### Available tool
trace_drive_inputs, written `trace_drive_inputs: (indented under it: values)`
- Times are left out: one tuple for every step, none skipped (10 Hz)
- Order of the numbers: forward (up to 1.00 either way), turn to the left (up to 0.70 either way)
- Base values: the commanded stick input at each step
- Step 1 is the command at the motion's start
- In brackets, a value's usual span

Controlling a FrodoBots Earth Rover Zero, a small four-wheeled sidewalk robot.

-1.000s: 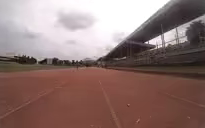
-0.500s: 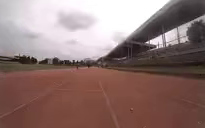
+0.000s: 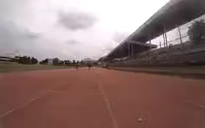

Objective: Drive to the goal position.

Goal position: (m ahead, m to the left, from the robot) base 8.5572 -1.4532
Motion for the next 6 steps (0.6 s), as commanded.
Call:
trace_drive_inputs:
  values:
    - [0.7,0.0]
    - [0.7,0.0]
    - [0.7,0.0]
    - [0.7,0.0]
    - [0.7,0.0]
    - [0.7,0.0]
